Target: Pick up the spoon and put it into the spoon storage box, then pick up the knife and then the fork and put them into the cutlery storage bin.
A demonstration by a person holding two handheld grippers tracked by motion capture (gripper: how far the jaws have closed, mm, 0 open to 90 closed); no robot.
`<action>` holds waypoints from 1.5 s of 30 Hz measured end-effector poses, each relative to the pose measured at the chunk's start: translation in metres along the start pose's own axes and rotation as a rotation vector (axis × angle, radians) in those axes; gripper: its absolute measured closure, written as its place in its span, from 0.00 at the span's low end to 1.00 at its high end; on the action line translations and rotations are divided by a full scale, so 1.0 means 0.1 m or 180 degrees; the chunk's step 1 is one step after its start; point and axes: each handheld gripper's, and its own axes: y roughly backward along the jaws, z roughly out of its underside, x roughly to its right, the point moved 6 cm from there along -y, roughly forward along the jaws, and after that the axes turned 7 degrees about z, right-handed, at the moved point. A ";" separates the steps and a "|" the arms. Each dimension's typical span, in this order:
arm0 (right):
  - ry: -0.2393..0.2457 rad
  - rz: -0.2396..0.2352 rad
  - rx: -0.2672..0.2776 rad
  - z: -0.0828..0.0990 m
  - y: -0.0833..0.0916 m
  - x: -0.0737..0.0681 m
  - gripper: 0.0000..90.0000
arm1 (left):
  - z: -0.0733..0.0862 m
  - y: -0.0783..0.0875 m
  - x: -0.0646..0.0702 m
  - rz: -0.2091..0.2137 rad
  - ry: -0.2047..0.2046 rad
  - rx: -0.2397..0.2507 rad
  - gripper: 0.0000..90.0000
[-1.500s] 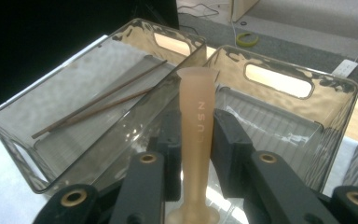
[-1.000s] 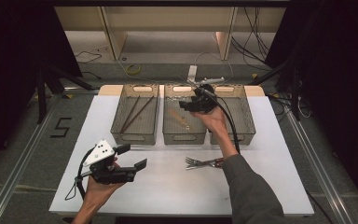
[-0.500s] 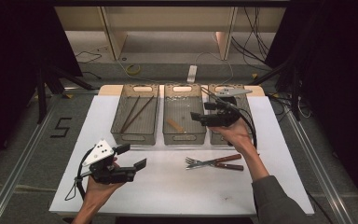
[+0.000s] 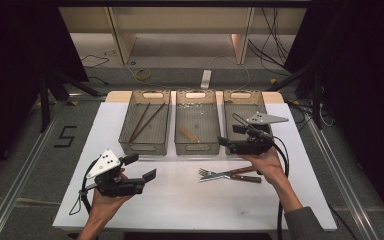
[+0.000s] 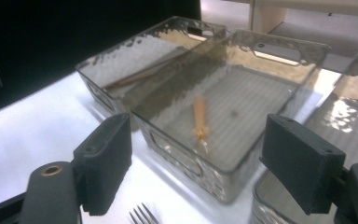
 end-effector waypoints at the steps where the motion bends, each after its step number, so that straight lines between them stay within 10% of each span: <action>1: 0.0009 0.0022 -0.0005 0.03 0.02 0.00 0.28 | 0.00 0.00 0.00 0.0000 0.0003 -0.0001 0.17; 29: -0.0174 0.0234 -0.0248 0.56 0.18 0.34 0.26 | -0.01 -0.01 0.00 0.0004 0.0017 0.0008 0.17; 45: -0.0121 0.0475 -0.0562 0.80 0.12 0.60 0.78 | -0.01 0.00 0.01 0.0008 0.0015 0.0012 0.17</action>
